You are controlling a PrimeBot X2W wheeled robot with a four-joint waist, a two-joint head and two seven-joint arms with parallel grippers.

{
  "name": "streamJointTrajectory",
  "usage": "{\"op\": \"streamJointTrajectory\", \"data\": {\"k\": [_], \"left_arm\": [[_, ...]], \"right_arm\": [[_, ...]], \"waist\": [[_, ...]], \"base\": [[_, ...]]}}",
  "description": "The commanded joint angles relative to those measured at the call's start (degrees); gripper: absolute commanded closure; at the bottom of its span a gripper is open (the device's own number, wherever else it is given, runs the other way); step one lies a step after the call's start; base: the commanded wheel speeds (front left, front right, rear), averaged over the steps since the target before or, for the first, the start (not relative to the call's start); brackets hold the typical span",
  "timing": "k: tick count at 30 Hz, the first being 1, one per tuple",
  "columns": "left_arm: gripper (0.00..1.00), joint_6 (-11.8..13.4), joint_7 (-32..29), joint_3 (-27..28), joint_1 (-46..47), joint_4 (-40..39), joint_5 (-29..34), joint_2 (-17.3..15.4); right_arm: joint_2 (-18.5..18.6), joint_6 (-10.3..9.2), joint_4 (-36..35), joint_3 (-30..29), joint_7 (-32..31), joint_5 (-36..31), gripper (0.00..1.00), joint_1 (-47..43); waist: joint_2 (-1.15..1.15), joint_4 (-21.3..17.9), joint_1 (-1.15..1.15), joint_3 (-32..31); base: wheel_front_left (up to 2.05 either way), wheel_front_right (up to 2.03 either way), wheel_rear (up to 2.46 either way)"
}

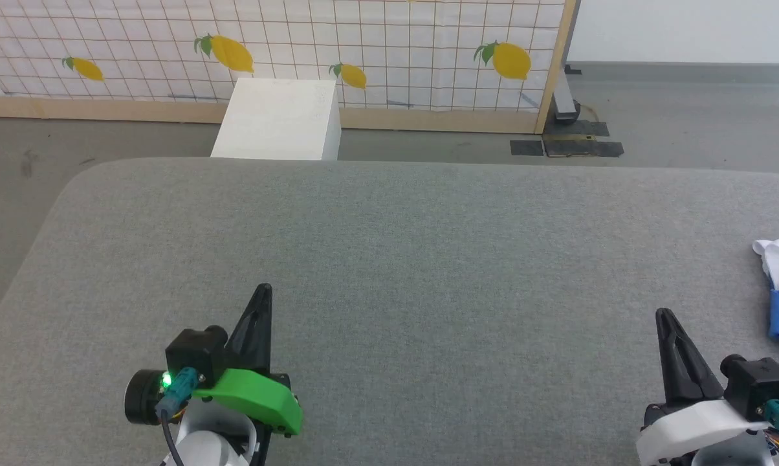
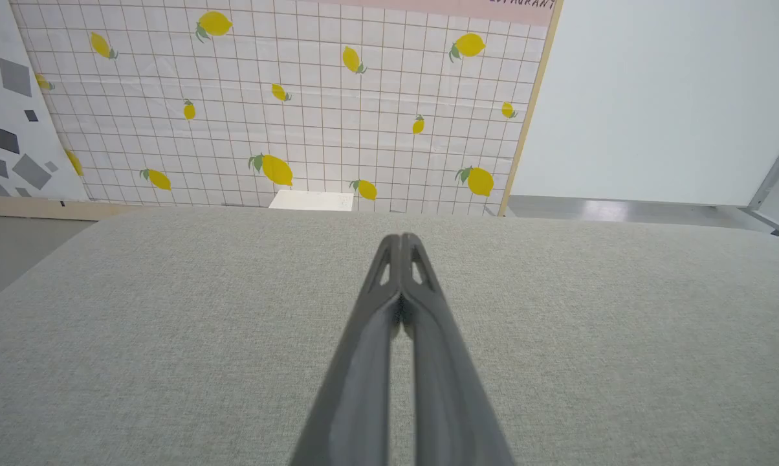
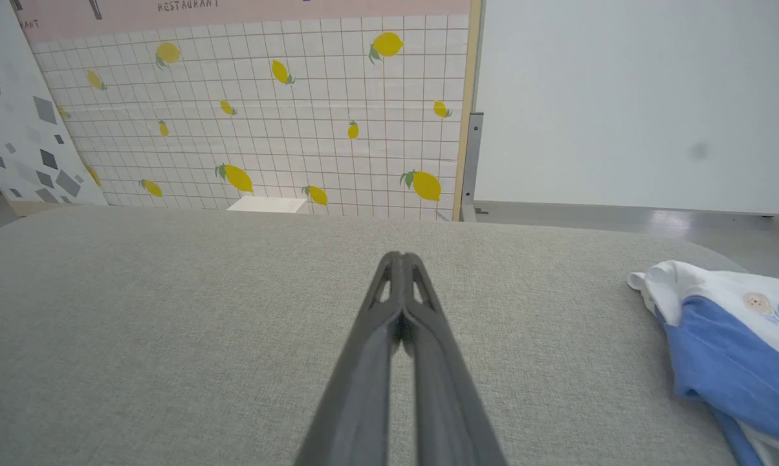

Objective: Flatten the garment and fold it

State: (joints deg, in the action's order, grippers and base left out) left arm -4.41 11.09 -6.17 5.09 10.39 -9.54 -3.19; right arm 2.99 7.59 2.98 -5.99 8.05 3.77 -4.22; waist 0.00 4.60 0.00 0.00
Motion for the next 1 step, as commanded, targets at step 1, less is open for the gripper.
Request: {"op": "streamJointTrajectory", "data": {"k": [1], "left_arm": [[1.0,0.44,-0.36,0.35,-0.98,-0.46,0.55,0.08]], "right_arm": [[-0.03,-0.03,-0.41,0.25,-0.33,-0.42,1.0,0.98]], "waist": [[0.0,-0.07,0.0,0.0]], "base": [[0.0,0.0,0.0]]}}
